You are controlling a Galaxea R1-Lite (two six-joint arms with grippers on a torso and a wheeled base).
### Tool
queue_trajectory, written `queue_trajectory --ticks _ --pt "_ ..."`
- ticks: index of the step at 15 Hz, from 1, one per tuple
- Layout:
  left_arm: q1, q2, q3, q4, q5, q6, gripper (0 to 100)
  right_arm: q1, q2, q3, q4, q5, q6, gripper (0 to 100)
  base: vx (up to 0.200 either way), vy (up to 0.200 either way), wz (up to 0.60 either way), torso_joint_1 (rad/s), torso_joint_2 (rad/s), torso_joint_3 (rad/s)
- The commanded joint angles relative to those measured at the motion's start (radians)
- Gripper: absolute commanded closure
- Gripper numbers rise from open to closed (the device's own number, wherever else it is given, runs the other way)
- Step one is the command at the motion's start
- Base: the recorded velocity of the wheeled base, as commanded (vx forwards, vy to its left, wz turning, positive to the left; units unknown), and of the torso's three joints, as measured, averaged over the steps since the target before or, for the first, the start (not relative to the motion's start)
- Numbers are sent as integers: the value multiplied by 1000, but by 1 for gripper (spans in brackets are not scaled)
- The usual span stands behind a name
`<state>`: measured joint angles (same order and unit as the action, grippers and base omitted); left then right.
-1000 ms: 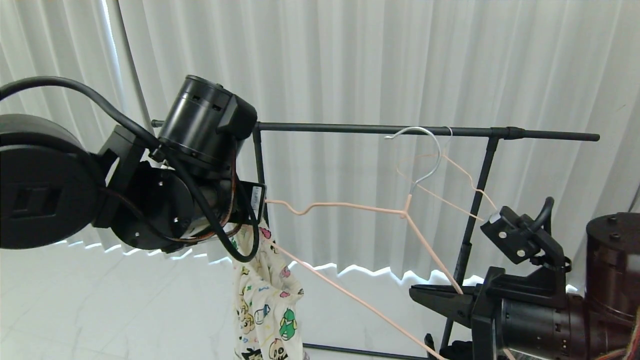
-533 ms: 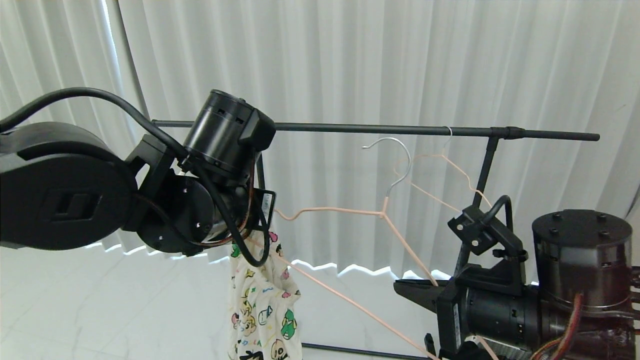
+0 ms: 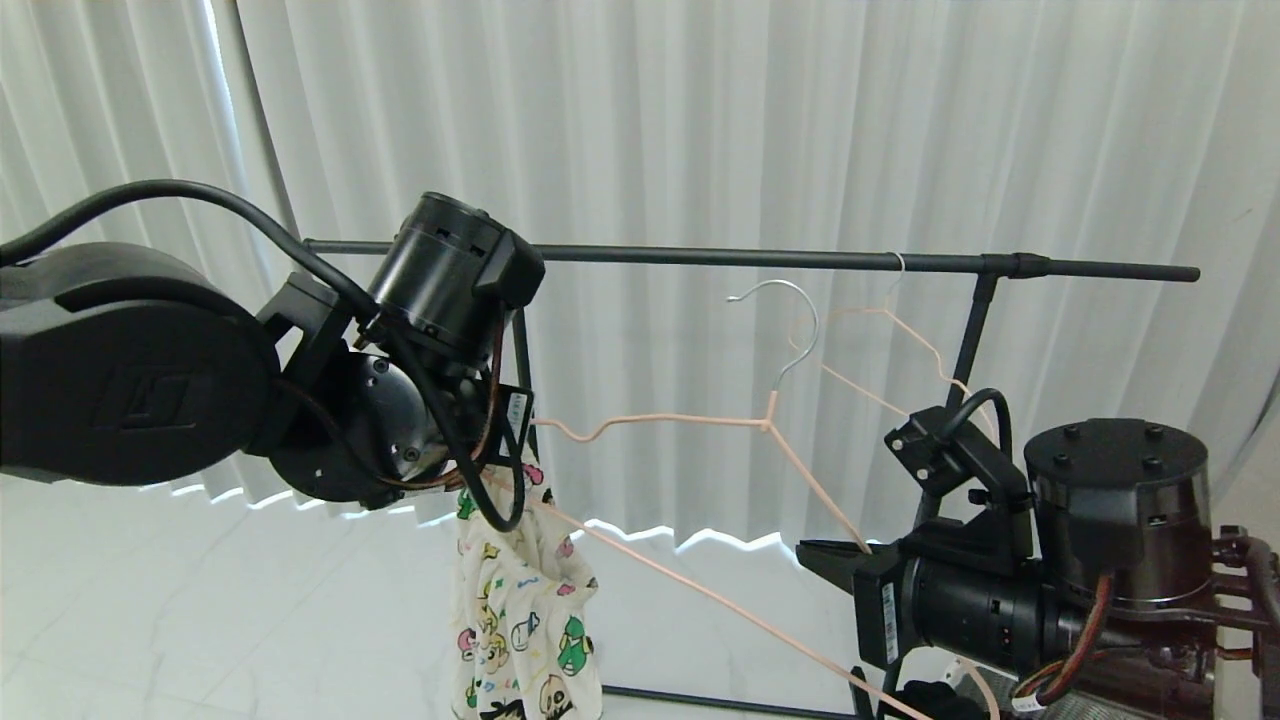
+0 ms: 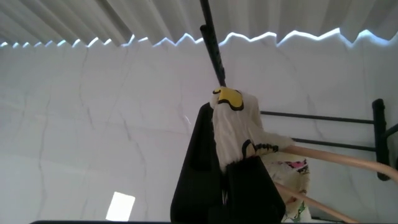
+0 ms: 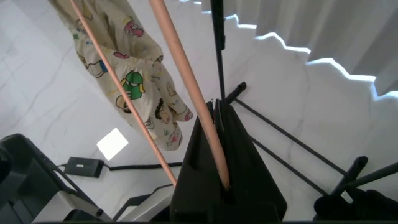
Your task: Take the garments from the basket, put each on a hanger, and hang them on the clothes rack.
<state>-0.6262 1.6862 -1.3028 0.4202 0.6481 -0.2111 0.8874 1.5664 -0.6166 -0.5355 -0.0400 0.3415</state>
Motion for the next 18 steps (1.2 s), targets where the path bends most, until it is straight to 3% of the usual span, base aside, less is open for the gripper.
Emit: queue_trajectory --ticks 1,6,13,15,18 --pt "-10 -2 -1 0 1 -2 100 1 6 -8 0 0 -1 100 0 0 0 0 0 0" --pt "-86 1 3 0 -1 -93 100 36 58 -31 0 -46 -2 100 0 0 0 0 0 0" --pt "-168 1 -24 -1 -5 -215 100 54 70 -58 3 -49 -2 100 0 0 0 0 0 0" --pt "-173 0 -29 0 -5 -217 100 61 69 -54 12 -69 -4 100 0 0 0 0 0 0" --pt "-116 -5 -30 0 2 -214 100 28 1 -34 132 -159 -2 100 0 0 0 0 0 0"
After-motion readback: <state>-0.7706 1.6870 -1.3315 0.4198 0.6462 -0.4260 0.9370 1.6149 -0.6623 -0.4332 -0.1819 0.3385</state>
